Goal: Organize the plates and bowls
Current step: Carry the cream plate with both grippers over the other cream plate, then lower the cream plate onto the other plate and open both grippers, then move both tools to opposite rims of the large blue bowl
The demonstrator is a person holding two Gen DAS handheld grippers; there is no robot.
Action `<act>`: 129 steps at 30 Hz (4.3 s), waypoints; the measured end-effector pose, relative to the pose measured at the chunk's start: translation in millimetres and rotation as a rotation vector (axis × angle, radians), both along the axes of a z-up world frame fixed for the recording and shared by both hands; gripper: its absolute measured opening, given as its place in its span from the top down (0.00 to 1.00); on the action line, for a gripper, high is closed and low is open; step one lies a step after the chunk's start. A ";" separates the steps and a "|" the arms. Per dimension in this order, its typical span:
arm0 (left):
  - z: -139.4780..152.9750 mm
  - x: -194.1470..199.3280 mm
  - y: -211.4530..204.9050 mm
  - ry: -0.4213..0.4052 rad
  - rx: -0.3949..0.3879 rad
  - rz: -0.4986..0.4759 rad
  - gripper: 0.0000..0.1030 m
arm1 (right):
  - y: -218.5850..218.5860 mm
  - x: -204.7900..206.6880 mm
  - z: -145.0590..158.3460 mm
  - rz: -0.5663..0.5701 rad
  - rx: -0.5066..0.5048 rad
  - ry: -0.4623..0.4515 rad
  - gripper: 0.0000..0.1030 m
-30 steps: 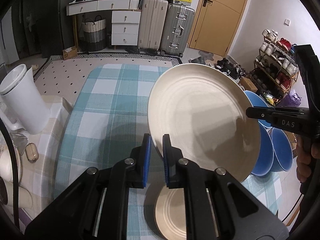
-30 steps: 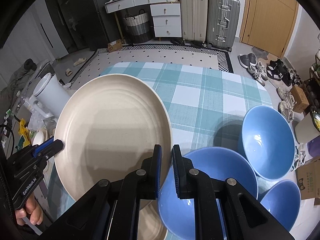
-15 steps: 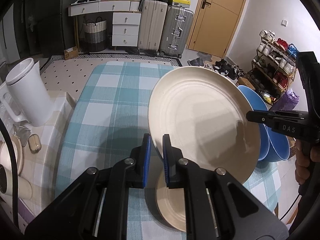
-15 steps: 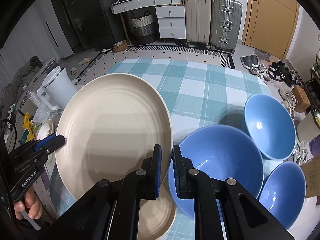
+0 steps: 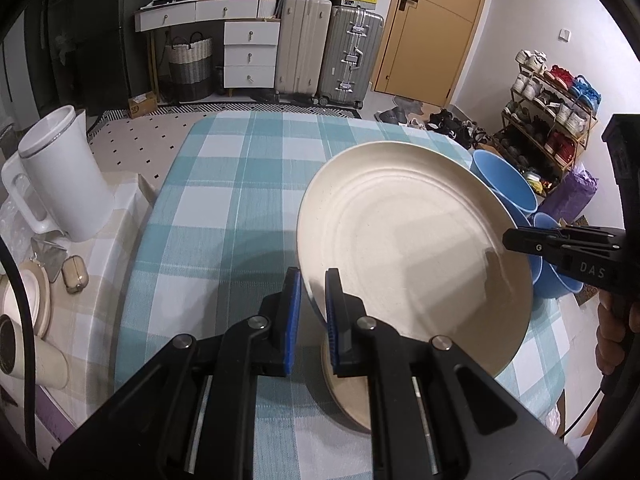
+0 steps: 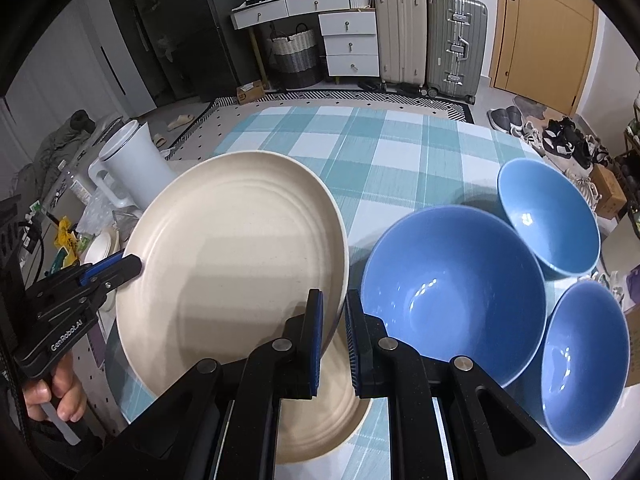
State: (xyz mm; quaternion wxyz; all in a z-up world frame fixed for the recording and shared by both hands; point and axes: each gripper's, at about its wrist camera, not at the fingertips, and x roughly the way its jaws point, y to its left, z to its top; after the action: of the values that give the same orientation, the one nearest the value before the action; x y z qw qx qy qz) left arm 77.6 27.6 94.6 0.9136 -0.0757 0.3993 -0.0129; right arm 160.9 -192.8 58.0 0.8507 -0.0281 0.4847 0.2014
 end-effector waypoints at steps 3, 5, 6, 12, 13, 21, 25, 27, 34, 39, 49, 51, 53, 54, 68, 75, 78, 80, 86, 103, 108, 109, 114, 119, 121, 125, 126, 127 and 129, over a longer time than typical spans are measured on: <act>-6.2 -5.0 -1.3 0.007 0.010 -0.009 0.92 | -3.0 -9.5 -4.4 -0.002 0.009 0.002 0.89; -11.1 -7.5 -3.1 0.015 0.013 -0.014 0.92 | -5.1 -17.1 -6.5 -0.004 0.014 -0.004 0.89; -13.8 -7.9 -3.8 0.019 0.015 -0.017 0.92 | -6.0 -20.6 -7.7 -0.005 0.016 -0.006 0.89; -28.6 -14.5 -12.3 0.035 0.034 -0.037 0.92 | -12.5 -37.3 -17.1 -0.017 0.029 0.000 0.89; -31.3 -15.9 -14.2 0.038 0.039 -0.040 0.92 | -14.2 -40.2 -18.9 -0.022 0.032 0.000 0.89; -53.1 -20.8 -19.7 0.069 0.050 -0.052 0.92 | -22.1 -54.5 -37.6 -0.028 0.060 0.019 0.89; -61.1 -20.8 -22.3 0.074 0.064 -0.057 0.92 | -23.9 -59.6 -44.2 -0.032 0.062 0.017 0.89; -64.6 -20.2 -23.4 0.076 0.067 -0.057 0.92 | -24.2 -62.1 -48.2 -0.034 0.057 0.019 0.89; -79.2 -17.5 -29.7 0.093 0.091 -0.062 0.92 | -27.8 -66.8 -60.6 -0.040 0.051 0.032 0.88; -86.0 -14.3 -35.6 0.095 0.110 -0.069 0.92 | -29.7 -68.2 -63.5 -0.046 0.038 0.023 0.88; -102.5 -8.0 -45.9 0.119 0.149 -0.076 0.92 | -27.3 -68.7 -74.6 -0.046 -0.013 0.016 0.88; -105.3 -5.9 -47.9 0.118 0.170 -0.073 0.92 | -25.5 -69.2 -76.4 -0.043 -0.025 0.014 0.88; -107.9 -5.1 -50.4 0.118 0.186 -0.073 0.92 | -24.2 -70.0 -78.6 -0.040 -0.036 0.011 0.88; -109.3 -4.1 -51.4 0.120 0.189 -0.075 0.92 | -23.9 -70.5 -79.6 -0.041 -0.044 0.008 0.88; -120.6 -1.9 -63.8 0.129 0.246 -0.092 0.90 | -24.0 -70.8 -89.4 -0.052 -0.096 0.000 0.88; -123.5 -0.8 -65.5 0.125 0.274 -0.093 0.89 | -20.8 -68.7 -94.2 -0.052 -0.113 -0.005 0.88; -124.8 -0.7 -67.7 0.124 0.294 -0.097 0.88 | -20.5 -68.5 -94.9 -0.051 -0.116 -0.006 0.88; -125.5 -0.8 -69.2 0.122 0.307 -0.101 0.88 | -20.7 -69.7 -95.1 -0.049 -0.119 -0.012 0.87; -124.4 -0.2 -65.2 0.128 0.278 -0.108 0.86 | -21.9 -70.3 -95.0 -0.046 -0.112 -0.009 0.84; -46.7 1.1 -72.4 0.011 0.031 -0.250 0.06 | -66.9 -91.0 -22.4 -0.085 0.061 -0.127 0.18; -16.5 7.5 -85.8 -0.040 -0.004 -0.258 0.01 | -94.7 -98.6 14.5 -0.128 0.106 -0.187 0.07; -11.5 9.1 -89.0 -0.047 -0.011 -0.261 0.01 | -101.3 -100.2 22.0 -0.137 0.113 -0.195 0.03; 12.5 21.0 -104.0 -0.075 -0.038 -0.263 0.01 | -125.1 -105.3 49.8 -0.176 0.108 -0.237 0.01; 32.9 38.1 -120.5 -0.101 -0.060 -0.276 0.01 | -152.2 -100.2 69.6 -0.236 0.100 -0.256 0.01; 38.2 44.9 -126.8 -0.104 -0.065 -0.278 0.01 | -166.2 -97.4 76.0 -0.268 0.107 -0.259 0.01; 44.1 62.9 -141.9 -0.091 -0.067 -0.295 0.01 | -190.6 -84.5 81.2 -0.329 0.118 -0.247 0.01; 44.0 67.5 -145.4 -0.086 -0.066 -0.298 0.01 | -195.8 -80.3 81.0 -0.337 0.125 -0.239 0.01; 43.6 73.5 -149.3 -0.079 -0.064 -0.300 0.01 | -201.9 -75.5 80.9 -0.345 0.130 -0.231 0.01; 42.5 85.1 -156.0 -0.068 -0.069 -0.305 0.01 | -209.0 -68.7 80.1 -0.358 0.119 -0.229 0.01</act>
State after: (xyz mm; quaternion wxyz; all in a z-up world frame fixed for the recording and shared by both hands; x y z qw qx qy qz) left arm 162.8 -128.4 137.1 0.9109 -0.0449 0.3744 -0.1674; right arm 92.2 -401.8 138.0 0.9226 0.0861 0.3694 0.0707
